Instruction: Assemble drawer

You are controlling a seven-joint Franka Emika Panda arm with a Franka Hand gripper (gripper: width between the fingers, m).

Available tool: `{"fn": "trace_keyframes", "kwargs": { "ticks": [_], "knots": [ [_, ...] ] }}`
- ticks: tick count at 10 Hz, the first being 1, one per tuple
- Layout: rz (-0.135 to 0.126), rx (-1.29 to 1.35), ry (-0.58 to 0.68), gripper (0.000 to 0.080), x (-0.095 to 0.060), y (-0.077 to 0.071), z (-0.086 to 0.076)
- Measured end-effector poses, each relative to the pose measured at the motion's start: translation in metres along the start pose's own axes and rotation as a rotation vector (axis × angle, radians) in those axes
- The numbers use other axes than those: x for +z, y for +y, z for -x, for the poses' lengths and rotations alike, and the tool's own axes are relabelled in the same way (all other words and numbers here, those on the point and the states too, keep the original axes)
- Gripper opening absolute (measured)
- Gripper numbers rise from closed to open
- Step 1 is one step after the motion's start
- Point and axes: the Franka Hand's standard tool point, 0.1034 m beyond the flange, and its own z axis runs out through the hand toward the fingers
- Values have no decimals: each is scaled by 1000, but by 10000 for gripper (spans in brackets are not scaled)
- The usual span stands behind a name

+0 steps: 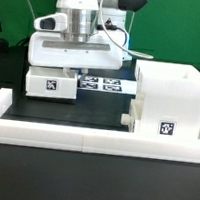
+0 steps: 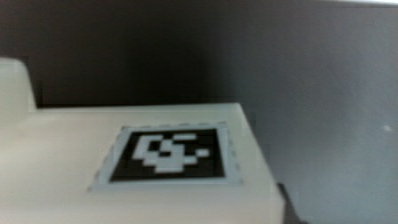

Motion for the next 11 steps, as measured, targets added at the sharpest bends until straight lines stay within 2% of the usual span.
{"fn": "trace_keyframes", "kwargs": {
  "ticks": [2, 4, 8, 11],
  "knots": [
    [-6, -86, -3, 41, -8, -3, -5],
    [-40, -151, -39, 41, -17, -9, -18],
    [-34, -183, -30, 42, -13, -8, -20],
    [-30, -358, -21, 42, -5, -11, -31]
  ]
}}
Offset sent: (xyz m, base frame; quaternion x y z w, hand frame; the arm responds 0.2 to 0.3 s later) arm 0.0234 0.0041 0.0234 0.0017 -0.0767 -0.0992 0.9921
